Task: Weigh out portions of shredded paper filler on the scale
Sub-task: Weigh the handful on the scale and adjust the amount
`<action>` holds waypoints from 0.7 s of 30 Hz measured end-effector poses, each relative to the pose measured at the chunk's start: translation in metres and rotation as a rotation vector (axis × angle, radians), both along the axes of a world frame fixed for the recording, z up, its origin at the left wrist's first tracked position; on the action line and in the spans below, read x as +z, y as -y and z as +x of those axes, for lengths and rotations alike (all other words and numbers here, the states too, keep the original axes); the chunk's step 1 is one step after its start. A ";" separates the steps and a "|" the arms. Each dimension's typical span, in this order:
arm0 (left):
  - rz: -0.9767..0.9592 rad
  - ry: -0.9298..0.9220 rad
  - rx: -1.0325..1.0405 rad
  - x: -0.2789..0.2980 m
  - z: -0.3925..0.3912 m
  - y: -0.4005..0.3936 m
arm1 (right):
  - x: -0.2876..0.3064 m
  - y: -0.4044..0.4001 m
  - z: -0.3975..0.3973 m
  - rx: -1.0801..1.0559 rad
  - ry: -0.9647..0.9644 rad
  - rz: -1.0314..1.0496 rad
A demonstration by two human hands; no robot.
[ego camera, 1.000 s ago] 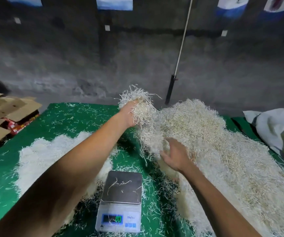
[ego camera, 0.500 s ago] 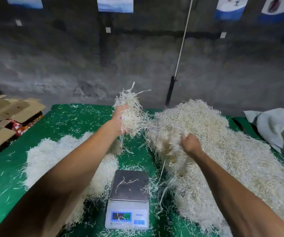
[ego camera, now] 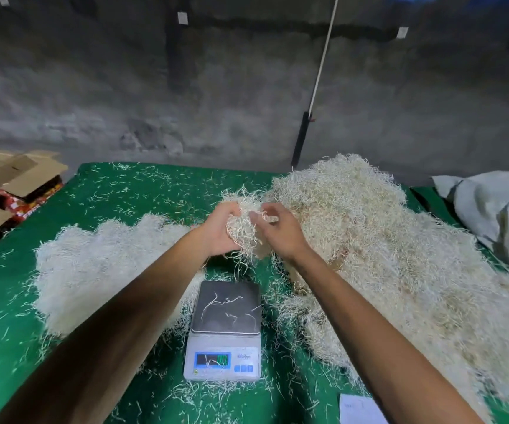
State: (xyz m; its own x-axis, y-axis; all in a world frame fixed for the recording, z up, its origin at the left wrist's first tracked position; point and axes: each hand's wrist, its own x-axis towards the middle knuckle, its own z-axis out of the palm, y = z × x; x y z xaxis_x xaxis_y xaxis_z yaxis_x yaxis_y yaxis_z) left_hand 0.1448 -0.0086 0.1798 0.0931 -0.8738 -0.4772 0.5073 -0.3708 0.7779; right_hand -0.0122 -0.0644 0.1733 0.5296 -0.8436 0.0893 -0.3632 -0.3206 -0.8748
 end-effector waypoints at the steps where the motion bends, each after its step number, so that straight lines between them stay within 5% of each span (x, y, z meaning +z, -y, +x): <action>1: -0.007 0.097 -0.011 -0.010 0.000 -0.008 | -0.009 -0.006 0.006 -0.003 0.012 0.043; 5: 0.069 0.552 0.129 -0.062 0.006 -0.039 | -0.062 -0.011 0.003 -0.060 0.053 0.418; 17: 0.234 1.005 0.474 -0.171 0.035 -0.064 | -0.168 -0.030 -0.016 -0.300 0.022 0.558; 21: 0.336 0.922 0.300 -0.195 0.040 -0.063 | -0.190 -0.028 -0.028 -0.233 -0.053 0.525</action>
